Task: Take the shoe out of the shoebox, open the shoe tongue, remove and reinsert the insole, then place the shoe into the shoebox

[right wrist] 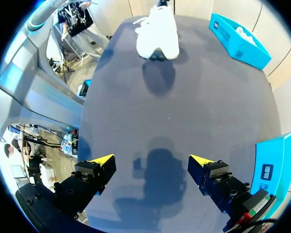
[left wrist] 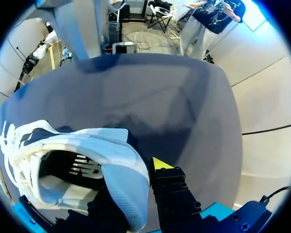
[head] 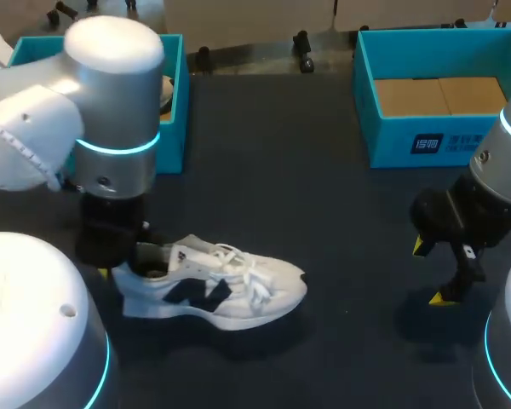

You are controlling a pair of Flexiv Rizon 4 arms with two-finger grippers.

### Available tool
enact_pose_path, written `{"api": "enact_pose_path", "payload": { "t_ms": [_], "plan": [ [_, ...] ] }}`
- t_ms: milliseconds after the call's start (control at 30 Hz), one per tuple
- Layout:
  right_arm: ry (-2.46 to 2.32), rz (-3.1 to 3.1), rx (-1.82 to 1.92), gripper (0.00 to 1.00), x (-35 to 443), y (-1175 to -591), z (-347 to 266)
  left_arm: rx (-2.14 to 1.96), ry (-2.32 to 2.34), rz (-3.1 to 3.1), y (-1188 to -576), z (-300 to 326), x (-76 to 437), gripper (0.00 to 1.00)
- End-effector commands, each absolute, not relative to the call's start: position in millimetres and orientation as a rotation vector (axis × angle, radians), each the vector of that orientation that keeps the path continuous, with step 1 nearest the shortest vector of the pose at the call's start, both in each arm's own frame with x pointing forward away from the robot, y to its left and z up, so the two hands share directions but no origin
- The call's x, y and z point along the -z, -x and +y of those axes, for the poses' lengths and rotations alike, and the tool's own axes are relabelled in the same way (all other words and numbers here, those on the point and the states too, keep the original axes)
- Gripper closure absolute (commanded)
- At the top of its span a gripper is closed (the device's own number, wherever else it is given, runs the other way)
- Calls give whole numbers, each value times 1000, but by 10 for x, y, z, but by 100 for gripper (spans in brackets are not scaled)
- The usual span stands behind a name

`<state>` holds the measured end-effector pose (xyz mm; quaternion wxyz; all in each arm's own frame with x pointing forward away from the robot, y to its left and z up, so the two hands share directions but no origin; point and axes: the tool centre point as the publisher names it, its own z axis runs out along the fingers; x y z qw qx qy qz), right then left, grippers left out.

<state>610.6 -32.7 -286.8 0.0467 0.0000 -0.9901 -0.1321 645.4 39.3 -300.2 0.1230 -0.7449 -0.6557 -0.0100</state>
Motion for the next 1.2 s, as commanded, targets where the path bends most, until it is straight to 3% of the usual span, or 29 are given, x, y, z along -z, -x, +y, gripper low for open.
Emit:
{"api": "enact_pose_path", "payload": {
  "t_ms": [33, 567, 1200],
  "plan": [
    [0, -3022, 401, 0, 2880, -6106, -320, 25, 2132, -1913, -6559, 120, 3120, 100],
    [0, -3022, 401, 0, 2880, -6106, -320, 3, 2120, -1953, -6593, 26, 3151, 100],
    [0, -3022, 401, 0, 2880, -6106, -320, 58, 2076, -2027, -6648, -635, 3747, 100]
  ]
}}
